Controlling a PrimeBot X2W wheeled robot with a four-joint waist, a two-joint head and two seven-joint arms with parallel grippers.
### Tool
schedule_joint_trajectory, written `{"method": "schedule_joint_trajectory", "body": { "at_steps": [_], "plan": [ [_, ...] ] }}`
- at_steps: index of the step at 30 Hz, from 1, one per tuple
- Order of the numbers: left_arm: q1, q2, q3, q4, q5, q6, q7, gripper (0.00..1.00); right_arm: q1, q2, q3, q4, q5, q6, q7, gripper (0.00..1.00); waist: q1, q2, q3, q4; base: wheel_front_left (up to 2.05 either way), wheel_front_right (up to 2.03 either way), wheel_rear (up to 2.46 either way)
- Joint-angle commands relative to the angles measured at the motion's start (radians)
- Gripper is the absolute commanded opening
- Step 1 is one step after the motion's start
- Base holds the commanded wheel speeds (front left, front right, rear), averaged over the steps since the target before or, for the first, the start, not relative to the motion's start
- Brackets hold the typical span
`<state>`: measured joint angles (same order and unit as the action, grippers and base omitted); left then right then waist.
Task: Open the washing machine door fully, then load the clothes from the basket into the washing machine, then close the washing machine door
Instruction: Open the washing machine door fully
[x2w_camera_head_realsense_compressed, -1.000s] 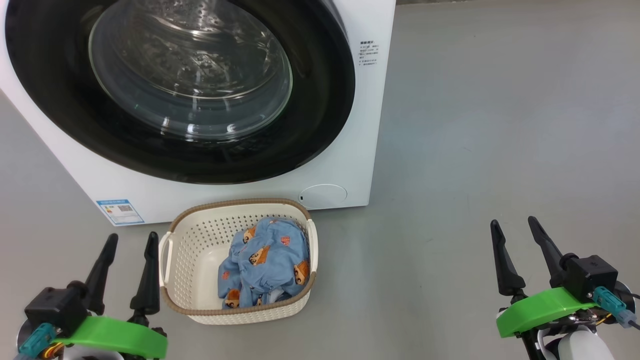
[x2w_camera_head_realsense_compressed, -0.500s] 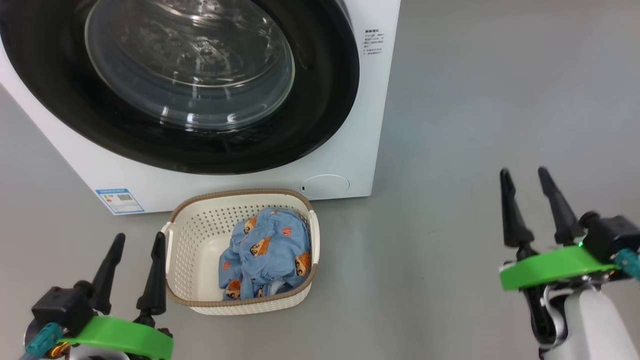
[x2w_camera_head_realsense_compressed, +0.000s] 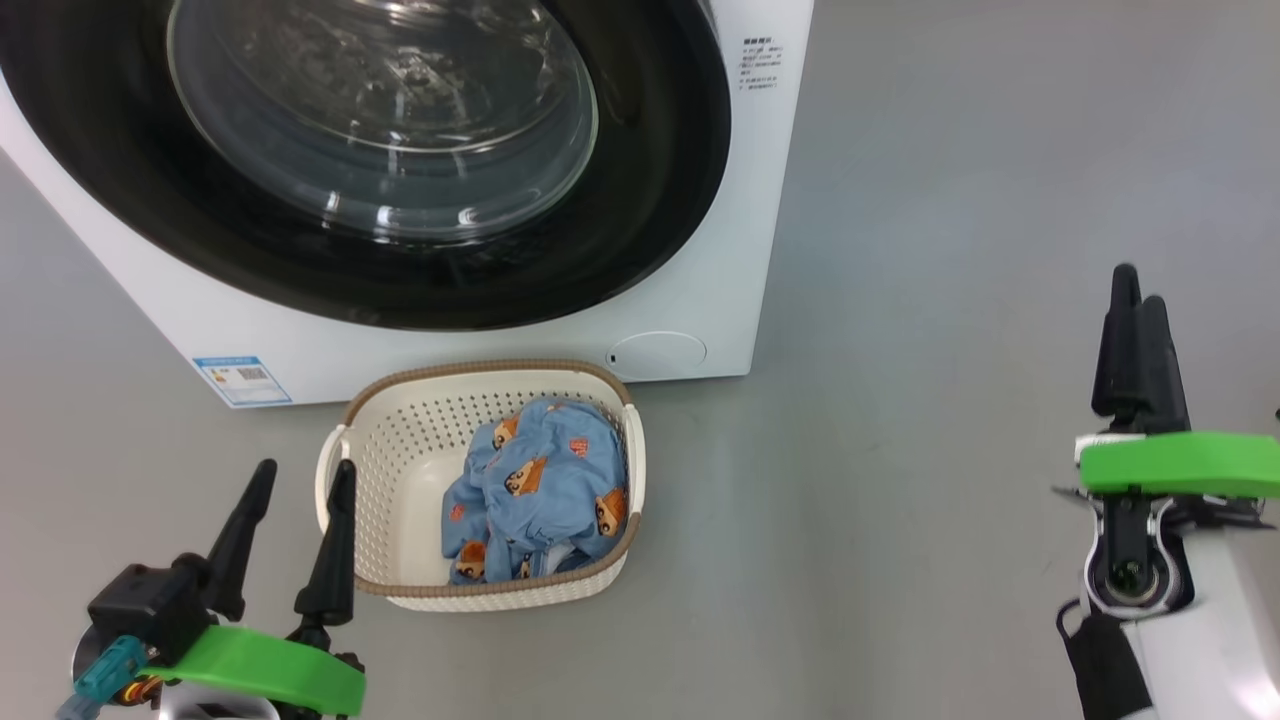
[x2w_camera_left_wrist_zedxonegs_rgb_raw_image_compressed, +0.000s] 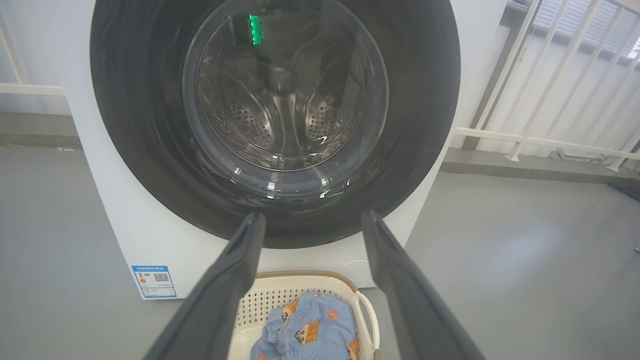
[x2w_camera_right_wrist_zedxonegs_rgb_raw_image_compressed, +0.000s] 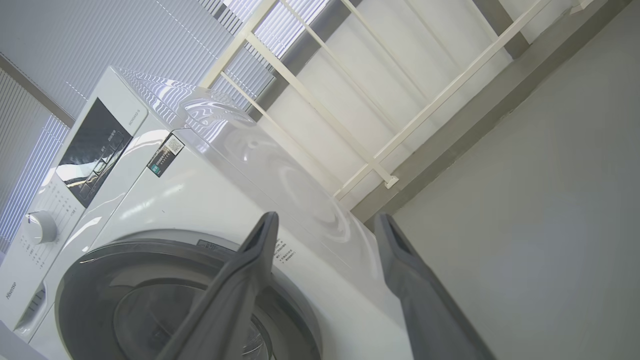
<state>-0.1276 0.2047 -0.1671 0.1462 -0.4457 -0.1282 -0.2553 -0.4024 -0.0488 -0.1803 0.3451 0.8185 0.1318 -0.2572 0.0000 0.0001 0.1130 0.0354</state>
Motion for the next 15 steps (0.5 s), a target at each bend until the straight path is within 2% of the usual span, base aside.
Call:
{"method": "schedule_joint_trajectory", "body": {
  "at_steps": [1,5,8,15],
  "plan": [
    [-0.047,0.027,0.030,-0.027,-0.005,-0.003,-0.006,1.00,-0.063,-0.001,0.021,-0.004,0.060,-0.001,-0.005,0.00,0.0000,-0.0001,0.014,0.004,0.00,0.00,0.00],
    [-0.061,0.032,0.023,-0.029,-0.012,-0.003,-0.006,1.00,-0.135,-0.001,0.025,0.042,0.173,-0.001,0.013,0.00,0.0000,-0.0001,0.040,0.008,0.00,0.00,0.00],
    [-0.069,0.030,0.019,-0.034,-0.015,-0.003,-0.006,1.00,-0.203,-0.001,0.010,0.070,0.227,-0.001,0.081,0.00,0.0000,-0.0001,0.062,0.013,0.00,0.00,0.00],
    [-0.087,0.026,0.001,-0.043,-0.023,-0.003,-0.006,1.00,-0.331,-0.019,-0.033,0.121,0.276,-0.001,0.227,0.00,0.0000,-0.0001,0.105,0.033,0.00,0.00,0.00]
  ]
}}
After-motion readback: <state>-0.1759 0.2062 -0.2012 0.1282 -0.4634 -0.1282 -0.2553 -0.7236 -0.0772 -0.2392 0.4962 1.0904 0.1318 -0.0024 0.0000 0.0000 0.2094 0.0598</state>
